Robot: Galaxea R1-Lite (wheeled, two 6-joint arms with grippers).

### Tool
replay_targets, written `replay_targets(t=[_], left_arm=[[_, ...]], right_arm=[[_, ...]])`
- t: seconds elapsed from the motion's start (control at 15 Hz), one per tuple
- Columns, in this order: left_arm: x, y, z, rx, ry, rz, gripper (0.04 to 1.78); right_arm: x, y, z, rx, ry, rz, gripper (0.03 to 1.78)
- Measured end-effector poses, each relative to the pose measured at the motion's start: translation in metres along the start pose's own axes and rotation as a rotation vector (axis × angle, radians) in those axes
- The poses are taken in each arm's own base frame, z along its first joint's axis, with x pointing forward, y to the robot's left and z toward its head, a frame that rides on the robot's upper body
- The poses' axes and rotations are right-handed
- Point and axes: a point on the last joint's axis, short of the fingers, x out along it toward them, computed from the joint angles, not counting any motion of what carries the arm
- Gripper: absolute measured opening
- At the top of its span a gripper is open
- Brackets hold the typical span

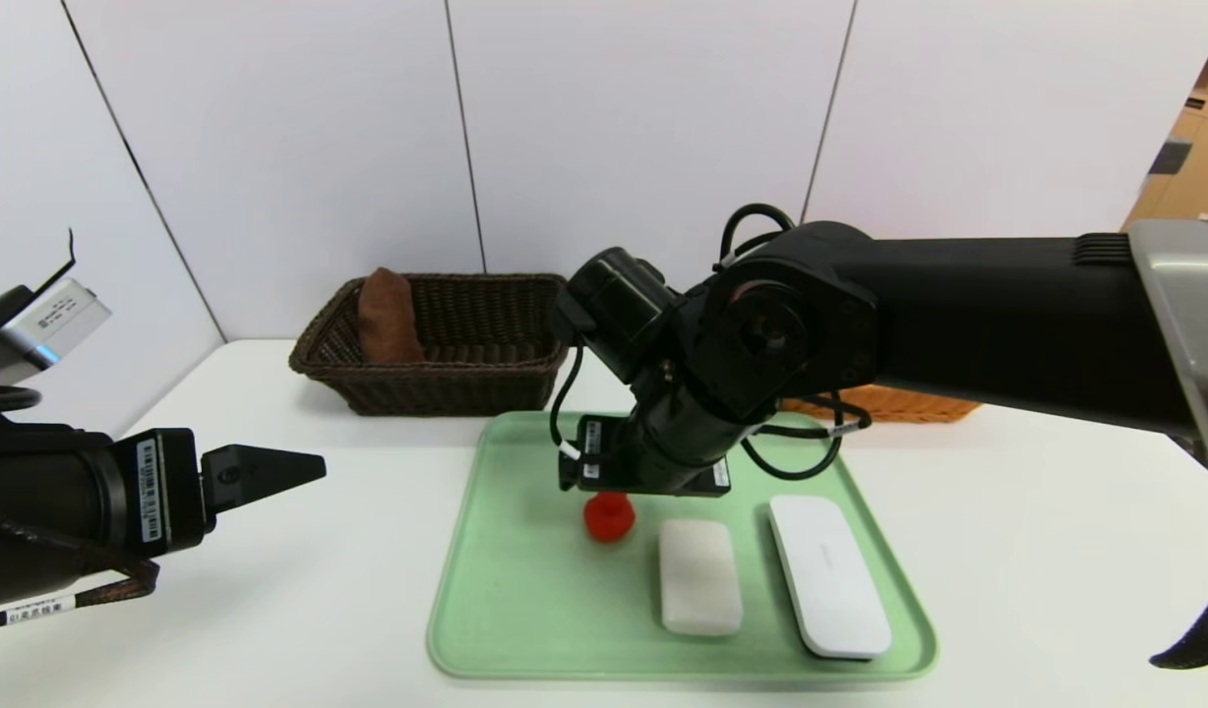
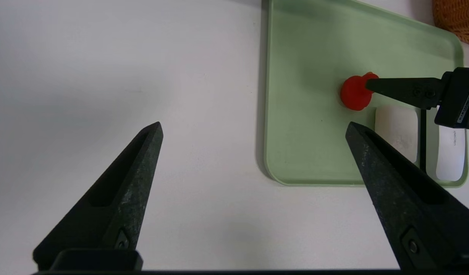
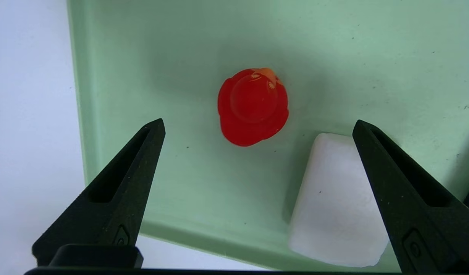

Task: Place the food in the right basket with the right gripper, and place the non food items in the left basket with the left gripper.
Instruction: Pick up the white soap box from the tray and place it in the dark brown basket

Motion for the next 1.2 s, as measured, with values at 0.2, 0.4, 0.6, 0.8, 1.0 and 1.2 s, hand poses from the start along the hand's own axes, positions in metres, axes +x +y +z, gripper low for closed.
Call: replay_targets(t=[0.2,0.4,0.6,0.8,1.0,1.2], left_arm=[[-0.001,-0.002,0.003,-0.001,-0.007,-0.007,1.69],[0.000,-0.006,0.008,-0.002,-0.017,-0.018,1.69],[0.003,-0.010,0.012,0.001,-0.014,-0.023,1.69],[0.006,-0.014,0.010,0.019,0.008,-0.035,1.69],[0.009,-0.017,0.007,0.032,0.024,-0.044,1.69],[0.011,-0.020,0.006,0.041,0.035,-0.049,1.69]], right_arm=[[-0.005,-0.001,0.001,-0.017,-0.013,-0.004,1.69],[-0.024,-0.010,0.006,-0.033,-0.056,-0.035,1.69],[-0.051,-0.034,0.012,-0.044,-0.086,-0.135,1.69],[-0.082,-0.068,0.006,-0.027,0.018,-0.254,1.69],[-0.094,-0.097,0.006,0.037,0.106,-0.294,1.69],[-0.089,-0.113,0.004,0.102,0.187,-0.264,1.69]])
